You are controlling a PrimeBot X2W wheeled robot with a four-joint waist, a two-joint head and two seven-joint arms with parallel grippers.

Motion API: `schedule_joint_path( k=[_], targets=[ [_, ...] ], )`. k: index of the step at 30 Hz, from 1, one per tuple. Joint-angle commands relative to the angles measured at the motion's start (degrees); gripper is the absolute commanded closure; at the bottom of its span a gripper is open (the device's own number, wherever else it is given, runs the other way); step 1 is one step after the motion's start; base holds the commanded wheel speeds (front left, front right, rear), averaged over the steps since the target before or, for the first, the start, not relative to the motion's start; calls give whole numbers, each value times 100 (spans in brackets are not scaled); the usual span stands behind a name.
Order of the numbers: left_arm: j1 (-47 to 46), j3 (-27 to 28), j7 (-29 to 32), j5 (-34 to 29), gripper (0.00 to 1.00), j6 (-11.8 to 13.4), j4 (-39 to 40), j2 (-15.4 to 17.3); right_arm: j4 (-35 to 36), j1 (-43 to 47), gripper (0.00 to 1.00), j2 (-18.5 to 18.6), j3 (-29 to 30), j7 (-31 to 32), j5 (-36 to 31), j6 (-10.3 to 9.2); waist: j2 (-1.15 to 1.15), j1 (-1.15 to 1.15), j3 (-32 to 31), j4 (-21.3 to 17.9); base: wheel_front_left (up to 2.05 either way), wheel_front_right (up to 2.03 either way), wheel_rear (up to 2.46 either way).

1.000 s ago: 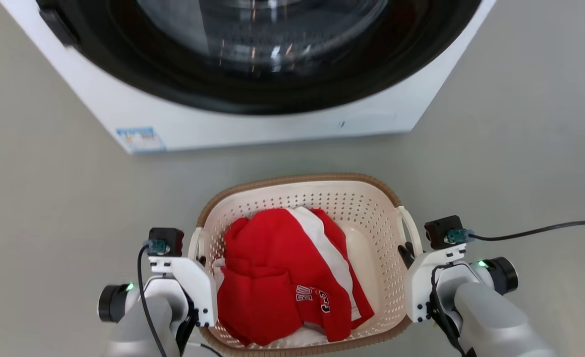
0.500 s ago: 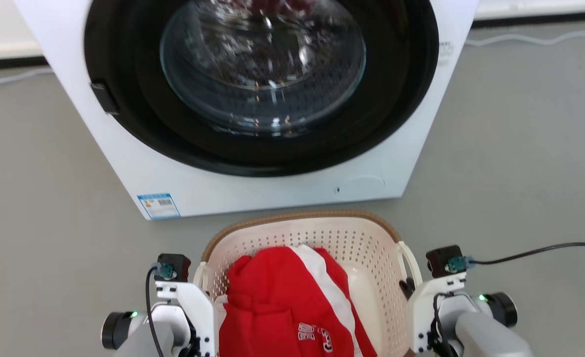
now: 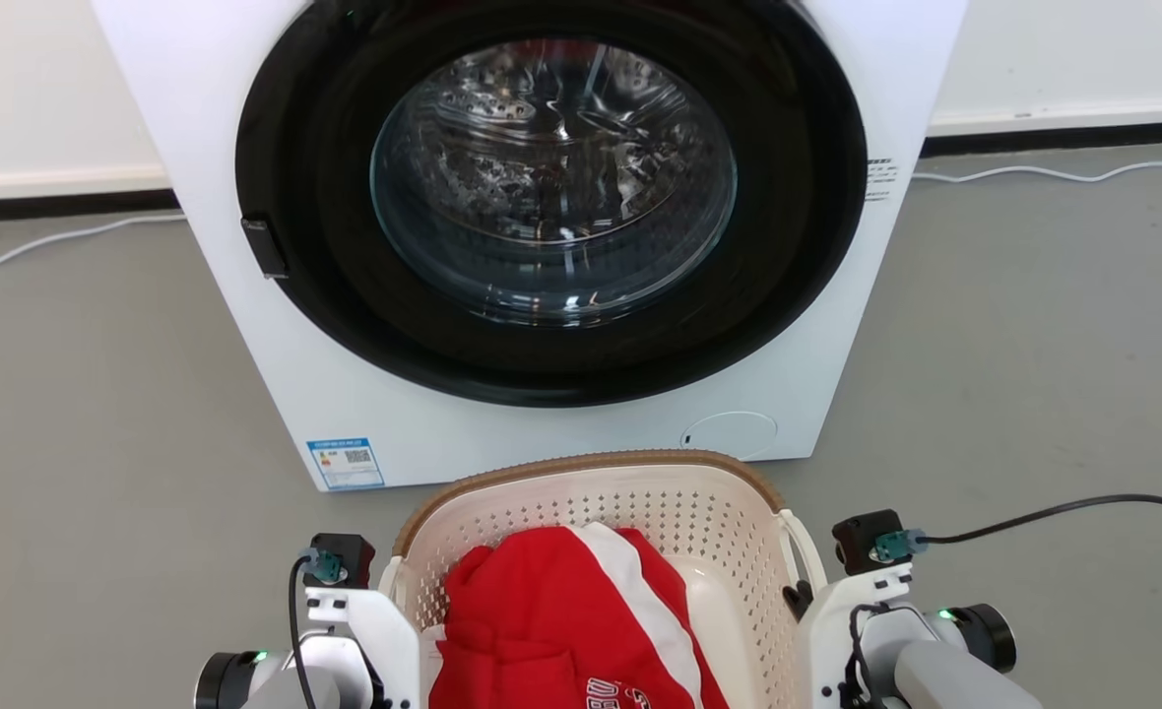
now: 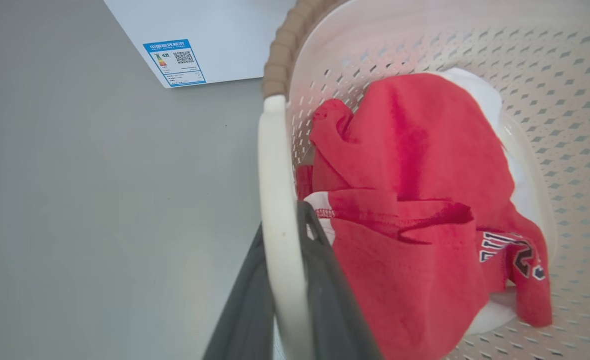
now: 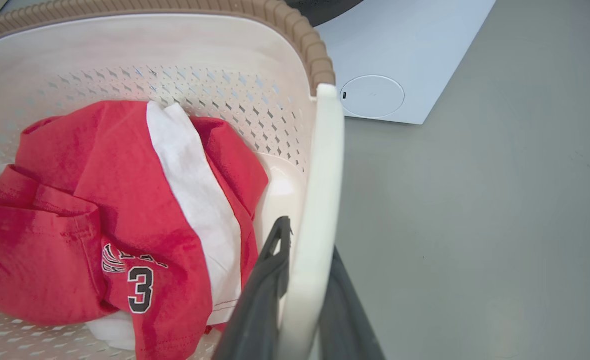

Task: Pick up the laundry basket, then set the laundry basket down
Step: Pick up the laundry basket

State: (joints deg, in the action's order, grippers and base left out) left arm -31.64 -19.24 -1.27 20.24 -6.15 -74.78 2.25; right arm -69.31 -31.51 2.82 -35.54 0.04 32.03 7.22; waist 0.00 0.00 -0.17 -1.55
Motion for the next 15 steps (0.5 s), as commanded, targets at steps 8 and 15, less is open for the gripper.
schedule_joint_path(
  k=[8,15],
  targets=[
    [-55,-16,233,23,100,-69,83,193,87,-9,100,6,-328,143,242,26,0,0,-88,-95,0,0,0],
    [-95,-108,348,62,100,-91,83,176,19,-58,100,6,-442,274,433,26,0,0,-85,-147,0,0,0]
  ],
)
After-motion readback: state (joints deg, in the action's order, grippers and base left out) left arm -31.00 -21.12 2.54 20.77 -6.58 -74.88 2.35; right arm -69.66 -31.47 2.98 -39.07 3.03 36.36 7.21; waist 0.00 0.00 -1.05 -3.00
